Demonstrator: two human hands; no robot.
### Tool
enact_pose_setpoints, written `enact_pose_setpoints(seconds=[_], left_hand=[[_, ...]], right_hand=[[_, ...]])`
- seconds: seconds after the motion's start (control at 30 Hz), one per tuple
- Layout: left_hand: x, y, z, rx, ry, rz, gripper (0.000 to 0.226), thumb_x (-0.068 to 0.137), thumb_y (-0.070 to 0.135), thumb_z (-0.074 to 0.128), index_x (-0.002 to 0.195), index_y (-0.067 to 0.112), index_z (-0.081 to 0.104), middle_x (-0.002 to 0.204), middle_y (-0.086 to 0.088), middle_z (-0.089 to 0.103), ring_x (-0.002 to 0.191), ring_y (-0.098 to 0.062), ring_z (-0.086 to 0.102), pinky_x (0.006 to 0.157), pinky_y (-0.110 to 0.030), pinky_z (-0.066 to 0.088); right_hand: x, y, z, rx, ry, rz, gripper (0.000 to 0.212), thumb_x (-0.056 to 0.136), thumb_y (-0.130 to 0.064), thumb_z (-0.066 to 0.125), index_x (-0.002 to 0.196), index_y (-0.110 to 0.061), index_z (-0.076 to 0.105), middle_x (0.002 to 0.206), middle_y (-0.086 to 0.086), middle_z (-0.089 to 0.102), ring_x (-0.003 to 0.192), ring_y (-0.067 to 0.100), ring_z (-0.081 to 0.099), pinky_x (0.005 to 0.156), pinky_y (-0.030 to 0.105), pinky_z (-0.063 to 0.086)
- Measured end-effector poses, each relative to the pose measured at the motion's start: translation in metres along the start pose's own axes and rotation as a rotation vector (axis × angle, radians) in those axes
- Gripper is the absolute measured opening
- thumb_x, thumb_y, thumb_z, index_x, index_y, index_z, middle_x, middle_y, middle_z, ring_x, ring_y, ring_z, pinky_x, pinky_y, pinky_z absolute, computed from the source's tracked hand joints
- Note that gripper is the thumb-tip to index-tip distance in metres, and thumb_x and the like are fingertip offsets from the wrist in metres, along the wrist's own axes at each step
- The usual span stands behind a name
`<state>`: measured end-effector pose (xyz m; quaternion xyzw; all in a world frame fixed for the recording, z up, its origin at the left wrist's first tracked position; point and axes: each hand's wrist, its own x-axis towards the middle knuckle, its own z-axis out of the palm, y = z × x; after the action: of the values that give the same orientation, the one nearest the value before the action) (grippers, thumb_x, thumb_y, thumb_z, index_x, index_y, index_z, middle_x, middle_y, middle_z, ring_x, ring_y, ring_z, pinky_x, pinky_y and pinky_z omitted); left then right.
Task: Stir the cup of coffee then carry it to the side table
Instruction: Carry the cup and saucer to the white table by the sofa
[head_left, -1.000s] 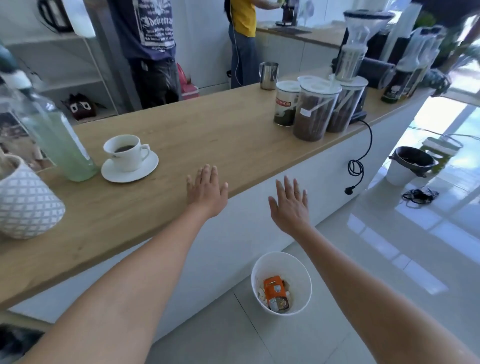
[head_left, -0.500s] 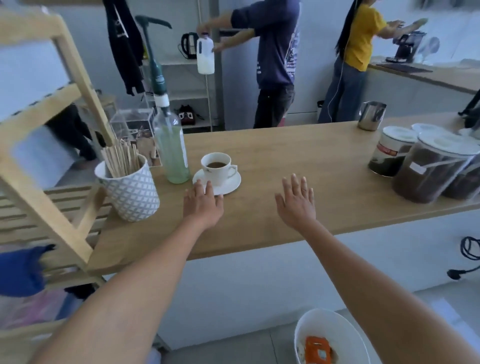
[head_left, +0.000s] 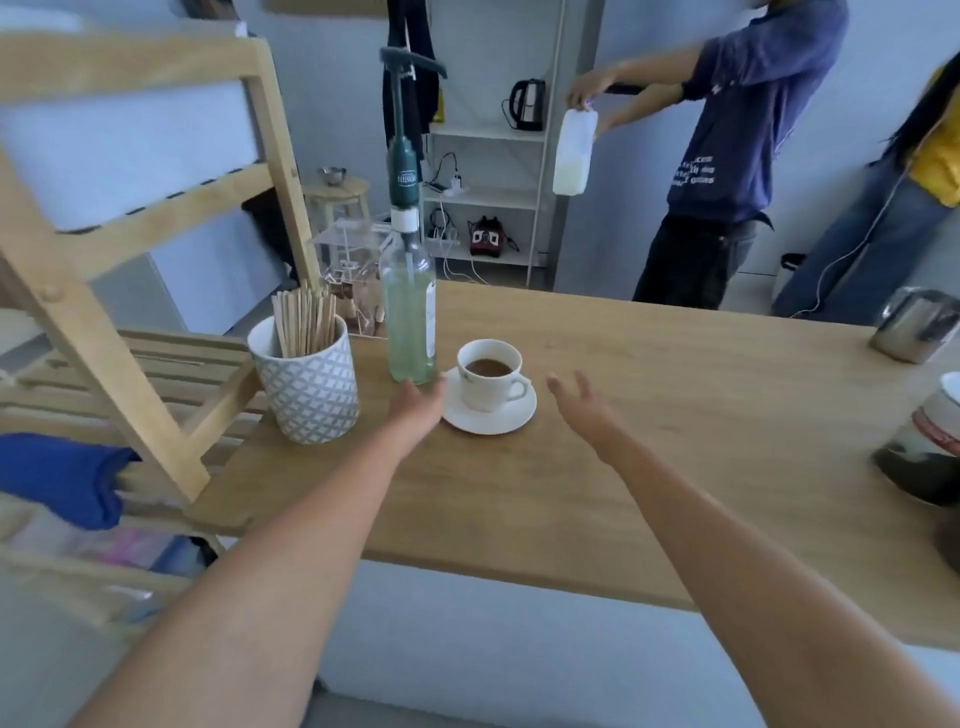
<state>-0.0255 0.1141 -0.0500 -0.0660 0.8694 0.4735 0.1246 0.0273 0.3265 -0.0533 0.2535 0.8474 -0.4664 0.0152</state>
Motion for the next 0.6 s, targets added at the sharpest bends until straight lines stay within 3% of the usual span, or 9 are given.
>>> enact_pose_setpoints(seconds=[0.13,0.23,0.3,0.4,0.47,0.5,0.53,0.6], left_hand=[[0.011,0.013,-0.002,-0.228,-0.049,-0.138,0.087,0.084,0.069,0.04,0.149,0.013,0.02,0.155,-0.005,0.027,0.138,-0.027,0.032,0.11,-0.041,0.031],[0.024,0.025,-0.002,-0.309,-0.096,-0.201,0.096,0.078,0.074,0.044,0.149,0.013,0.022,0.155,-0.004,0.028,0.137,-0.025,0.034,0.109,-0.043,0.035],[0.032,0.032,-0.001,-0.342,-0.127,-0.226,0.096,0.074,0.076,0.049,0.146,0.015,0.028,0.15,-0.002,0.035,0.132,-0.024,0.04,0.101,-0.039,0.039],[0.044,0.038,-0.001,-0.386,-0.165,-0.25,0.087,0.068,0.076,0.057,0.131,0.018,0.043,0.11,0.002,0.056,0.102,-0.021,0.052,0.083,-0.037,0.04],[0.052,0.041,-0.001,-0.379,-0.175,-0.258,0.074,0.065,0.077,0.06,0.111,0.02,0.046,0.083,0.004,0.052,0.079,-0.017,0.052,0.075,-0.035,0.04],[0.056,0.042,-0.001,-0.374,-0.183,-0.262,0.071,0.064,0.077,0.061,0.104,0.02,0.045,0.079,0.003,0.052,0.074,-0.016,0.051,0.069,-0.034,0.041],[0.058,0.042,-0.001,-0.371,-0.19,-0.268,0.07,0.063,0.077,0.061,0.1,0.019,0.044,0.079,0.002,0.053,0.072,-0.016,0.051,0.063,-0.033,0.04],[0.063,0.042,0.0,-0.368,-0.21,-0.284,0.07,0.062,0.076,0.063,0.095,0.016,0.046,0.082,0.0,0.057,0.075,-0.016,0.054,0.055,-0.032,0.04]], right_hand=[[0.018,-0.012,-0.002,0.479,-0.234,0.24,0.084,0.077,-0.065,0.056,0.145,-0.025,0.027,0.152,0.001,0.026,0.137,0.023,0.032,0.109,0.037,0.034],[0.031,-0.013,-0.005,0.583,-0.346,0.317,0.068,0.078,-0.047,0.067,0.137,-0.028,0.038,0.144,0.003,0.034,0.129,0.027,0.041,0.104,0.041,0.042],[0.038,-0.013,-0.006,0.635,-0.389,0.337,0.066,0.079,-0.036,0.071,0.136,-0.024,0.039,0.145,0.006,0.032,0.129,0.029,0.041,0.105,0.045,0.042],[0.041,-0.016,-0.009,0.712,-0.408,0.424,0.075,0.078,-0.025,0.074,0.141,-0.014,0.034,0.148,0.012,0.031,0.127,0.032,0.045,0.106,0.045,0.041],[0.041,-0.02,-0.008,0.745,-0.388,0.48,0.087,0.074,-0.023,0.078,0.143,-0.006,0.027,0.129,0.018,0.05,0.107,0.036,0.058,0.089,0.047,0.051],[0.04,-0.022,-0.007,0.736,-0.383,0.496,0.089,0.073,-0.022,0.078,0.143,-0.004,0.026,0.114,0.02,0.058,0.094,0.037,0.062,0.079,0.047,0.052],[0.04,-0.024,-0.006,0.714,-0.383,0.505,0.089,0.073,-0.021,0.077,0.143,-0.003,0.026,0.103,0.02,0.062,0.086,0.036,0.064,0.075,0.046,0.051],[0.04,-0.026,-0.003,0.682,-0.377,0.509,0.087,0.075,-0.022,0.076,0.142,-0.002,0.026,0.095,0.02,0.064,0.083,0.036,0.063,0.082,0.046,0.048]])
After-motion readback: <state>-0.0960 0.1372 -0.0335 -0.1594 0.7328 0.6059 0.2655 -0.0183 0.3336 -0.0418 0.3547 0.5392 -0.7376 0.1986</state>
